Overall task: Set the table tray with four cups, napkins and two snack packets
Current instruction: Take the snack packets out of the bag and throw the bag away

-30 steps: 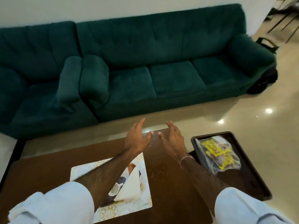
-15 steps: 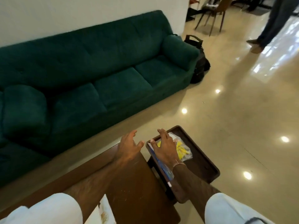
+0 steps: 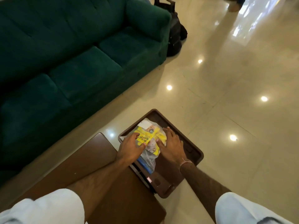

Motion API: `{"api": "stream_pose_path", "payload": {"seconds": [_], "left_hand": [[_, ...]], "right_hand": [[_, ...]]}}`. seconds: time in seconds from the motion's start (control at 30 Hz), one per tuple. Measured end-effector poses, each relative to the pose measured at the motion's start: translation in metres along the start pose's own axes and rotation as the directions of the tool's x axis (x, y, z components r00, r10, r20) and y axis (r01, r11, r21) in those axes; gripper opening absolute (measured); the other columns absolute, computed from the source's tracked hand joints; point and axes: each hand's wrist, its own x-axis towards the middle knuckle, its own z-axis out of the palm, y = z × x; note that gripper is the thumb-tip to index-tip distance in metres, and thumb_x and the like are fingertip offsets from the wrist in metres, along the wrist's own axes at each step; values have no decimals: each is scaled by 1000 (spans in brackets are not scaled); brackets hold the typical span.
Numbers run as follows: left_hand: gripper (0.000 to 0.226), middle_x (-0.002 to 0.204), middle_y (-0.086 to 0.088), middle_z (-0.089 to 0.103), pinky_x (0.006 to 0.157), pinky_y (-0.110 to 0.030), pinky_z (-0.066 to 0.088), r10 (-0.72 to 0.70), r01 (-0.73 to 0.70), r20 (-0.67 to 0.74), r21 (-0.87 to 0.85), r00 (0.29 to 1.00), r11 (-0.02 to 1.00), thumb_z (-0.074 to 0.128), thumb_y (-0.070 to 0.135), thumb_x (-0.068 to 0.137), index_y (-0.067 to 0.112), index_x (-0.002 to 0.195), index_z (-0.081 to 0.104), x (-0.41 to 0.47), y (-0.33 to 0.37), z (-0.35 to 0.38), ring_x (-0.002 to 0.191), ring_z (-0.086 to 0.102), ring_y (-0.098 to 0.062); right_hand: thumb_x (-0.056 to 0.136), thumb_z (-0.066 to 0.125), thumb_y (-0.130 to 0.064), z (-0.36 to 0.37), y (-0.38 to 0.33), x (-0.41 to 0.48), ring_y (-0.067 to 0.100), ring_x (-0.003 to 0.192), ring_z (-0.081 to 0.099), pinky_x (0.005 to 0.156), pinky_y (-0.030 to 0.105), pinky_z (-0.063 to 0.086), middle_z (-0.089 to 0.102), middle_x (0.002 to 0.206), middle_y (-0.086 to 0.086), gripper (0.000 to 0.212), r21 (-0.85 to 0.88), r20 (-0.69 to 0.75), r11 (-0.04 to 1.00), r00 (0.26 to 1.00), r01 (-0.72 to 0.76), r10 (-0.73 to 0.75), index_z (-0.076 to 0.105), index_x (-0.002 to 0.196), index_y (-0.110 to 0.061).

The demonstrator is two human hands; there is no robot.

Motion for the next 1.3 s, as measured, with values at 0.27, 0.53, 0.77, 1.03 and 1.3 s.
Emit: {"api": "stream_pose_path", "payload": {"seconds": [0.27, 0.53, 0.77, 1.03, 1.3], "left_hand": [[47, 132, -5, 58, 98, -42, 48, 42, -83, 173, 234, 984, 969, 66, 33, 87, 18, 130, 55, 39, -33, 52, 122, 55, -24], [70, 135, -3, 47, 105, -48, 34, 128, -306, 312, 631, 941, 713, 79, 29, 68, 25, 130, 48, 68, -66, 84, 127, 37, -27], [78, 131, -9, 48, 97, -49, 31, 362, -485, 352, 777, 863, 401, 85, 33, 62, 25, 131, 49, 96, -95, 69, 118, 41, -30], [18, 101, -6, 71, 79, -39, 45, 393, -445, 210, 406, 895, 798, 56, 34, 97, 21, 99, 67, 97, -38, 84, 96, 63, -32], [27, 101, -4, 66, 80, -42, 52, 309, -340, 210, 133, 928, 931, 50, 46, 98, 22, 108, 56, 86, -12, 101, 95, 61, -27]], "right_hand": [[95, 48, -57, 38, 64, 18, 32, 146, 31, 115, 63, 23, 22, 166, 1, 69, -17, 22, 996, 996, -89, 90, 29, 154, -27], [95, 48, -58, 72, 107, 26, 33, 148, 28, 115, 64, 22, 21, 166, 0, 70, -18, 49, 990, 988, -143, 144, 25, 155, -30], [94, 51, -55, 90, 118, 29, 35, 148, 27, 116, 64, 22, 19, 167, -3, 68, 19, 52, 989, 988, -148, 146, 27, 154, -32], [86, 63, -43, 88, 106, 11, 18, 103, 50, 81, 45, 54, 48, 121, 2, 41, 17, -374, 1000, 927, 15, -8, 56, 119, -19], [88, 67, -35, 73, 118, 10, 23, 101, 53, 79, 36, 38, 62, 111, 0, 28, 24, -405, 1000, 914, 16, -4, 67, 112, -22]]}}
